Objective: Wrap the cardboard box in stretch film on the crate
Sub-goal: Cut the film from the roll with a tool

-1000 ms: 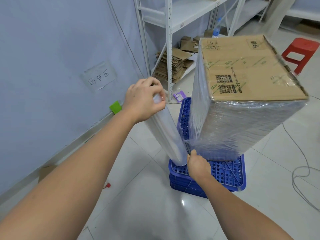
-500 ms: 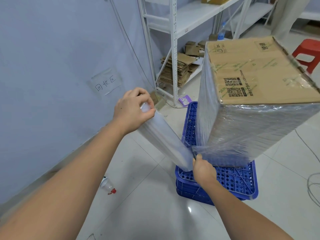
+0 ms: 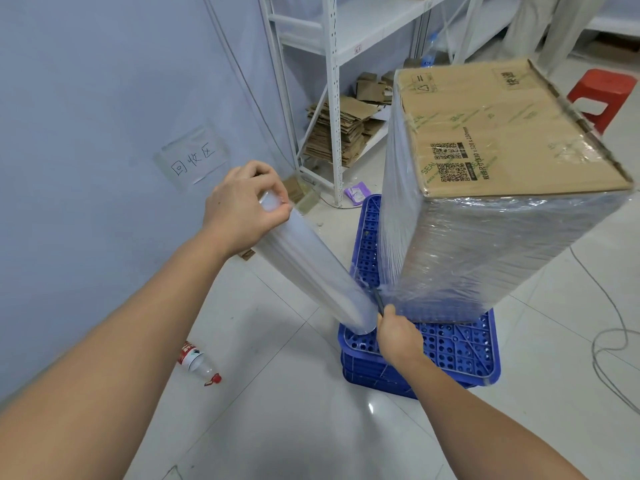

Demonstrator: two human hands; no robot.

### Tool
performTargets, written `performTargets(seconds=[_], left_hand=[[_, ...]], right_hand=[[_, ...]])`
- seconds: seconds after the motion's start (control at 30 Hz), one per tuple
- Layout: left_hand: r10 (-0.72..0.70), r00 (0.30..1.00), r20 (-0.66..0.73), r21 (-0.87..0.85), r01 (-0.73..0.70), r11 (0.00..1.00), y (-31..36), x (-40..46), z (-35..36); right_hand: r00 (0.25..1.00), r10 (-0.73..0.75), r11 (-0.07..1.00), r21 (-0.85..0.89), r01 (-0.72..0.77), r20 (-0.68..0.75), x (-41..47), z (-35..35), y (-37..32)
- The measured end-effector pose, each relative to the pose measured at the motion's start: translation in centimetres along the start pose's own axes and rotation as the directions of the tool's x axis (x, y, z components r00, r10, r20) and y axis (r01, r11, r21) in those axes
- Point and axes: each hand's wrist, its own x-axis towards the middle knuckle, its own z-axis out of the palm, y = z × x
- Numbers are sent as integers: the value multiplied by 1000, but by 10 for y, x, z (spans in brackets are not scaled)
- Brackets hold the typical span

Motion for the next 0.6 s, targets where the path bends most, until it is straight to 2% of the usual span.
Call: performTargets(seconds=[0.6], left_hand=[[1,1000,1,-12,-1,1000,-5,12,3]], right_hand=[[982,156,988,-2,-157,104,-47,56,55]])
